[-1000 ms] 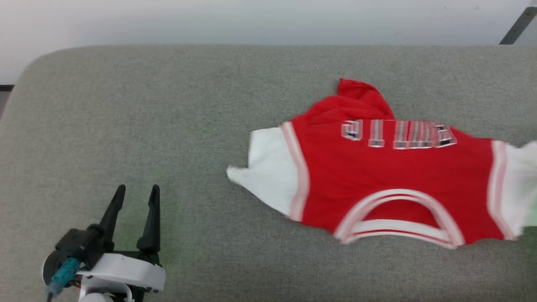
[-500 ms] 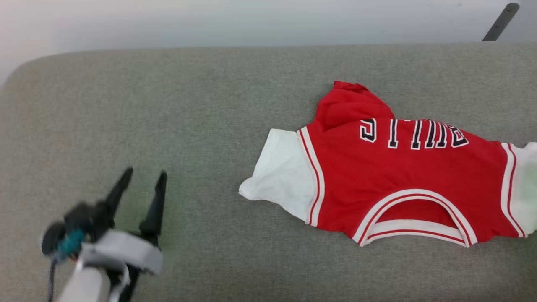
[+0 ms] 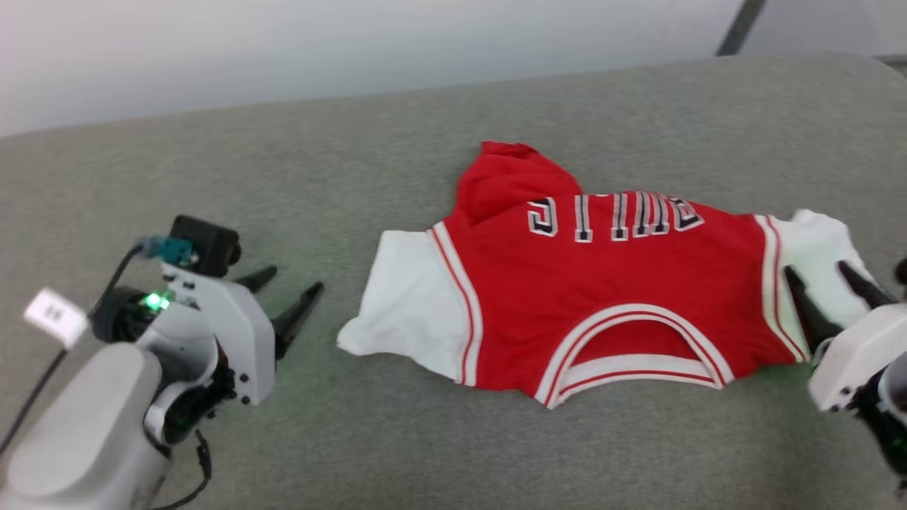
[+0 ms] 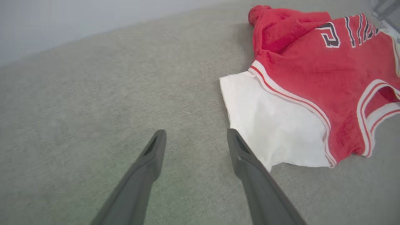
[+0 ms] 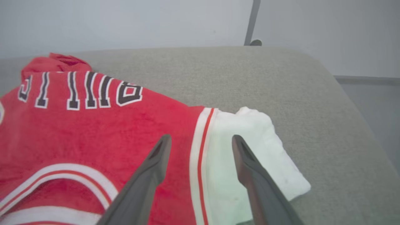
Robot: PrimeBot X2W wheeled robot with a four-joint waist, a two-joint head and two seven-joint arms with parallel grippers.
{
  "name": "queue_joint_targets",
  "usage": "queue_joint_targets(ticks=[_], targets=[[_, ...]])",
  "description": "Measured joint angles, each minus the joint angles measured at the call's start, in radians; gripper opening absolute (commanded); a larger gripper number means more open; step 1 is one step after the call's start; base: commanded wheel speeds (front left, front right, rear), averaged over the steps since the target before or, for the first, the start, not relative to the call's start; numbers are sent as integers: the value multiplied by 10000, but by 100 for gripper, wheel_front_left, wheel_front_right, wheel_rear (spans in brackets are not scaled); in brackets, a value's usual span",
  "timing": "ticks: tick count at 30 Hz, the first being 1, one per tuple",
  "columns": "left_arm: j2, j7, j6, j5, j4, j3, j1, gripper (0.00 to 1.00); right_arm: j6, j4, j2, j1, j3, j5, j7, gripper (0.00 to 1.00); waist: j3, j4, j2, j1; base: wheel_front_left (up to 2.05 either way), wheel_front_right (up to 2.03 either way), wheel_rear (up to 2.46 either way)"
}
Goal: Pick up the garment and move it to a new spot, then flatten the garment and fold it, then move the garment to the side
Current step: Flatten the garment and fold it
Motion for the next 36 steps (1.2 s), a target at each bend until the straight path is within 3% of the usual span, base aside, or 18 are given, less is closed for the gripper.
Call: queue_joint_targets(ticks=[7, 17, 18, 20, 21, 22, 27, 36], targets=[[249, 2201, 0, -2477, 688, -1269, -1174, 100, 0, -1695, 652, 929, -259, -412, 449, 100, 168, -797, 0, 0, 0, 0, 0], [213, 2589, -2, -3697, 2345, -2364, -2146, 100, 0, -2520, 1246, 1291, -546, -892, 694, 100, 586, -1556, 0, 0, 0, 0, 0], [205, 2581, 0, -3862, 2406, -2449, -2200, 91, 0, -2550, 1287, 1290, -543, -899, 706, 100, 624, -1592, 0, 0, 0, 0, 0], [228, 2452, 0, -4100, 2464, -2606, -2302, 47, 0, -2638, 1329, 1284, -523, -947, 736, 100, 687, -1636, 0, 0, 0, 0, 0], [245, 2370, 0, -4188, 2502, -2685, -2346, 18, 0, -2679, 1336, 1280, -523, -968, 738, 100, 713, -1642, 0, 0, 0, 0, 0], [253, 2272, 0, -4270, 2539, -2761, -2382, 0, 0, -2706, 1338, 1280, -525, -999, 754, 100, 729, -1631, 0, 0, 0, 0, 0], [405, 1682, -13, -4596, 2786, -3112, -2504, 0, 0, -2750, 1384, 1279, -539, -1064, 790, 100, 712, -1429, 0, 0, 0, 0, 0], [1747, 1049, -12, -4844, 3415, -3275, -2477, 0, 0, -2673, 1384, 1489, -499, -1058, 880, 100, 486, -937, 0, 0, 0, 0, 0]])
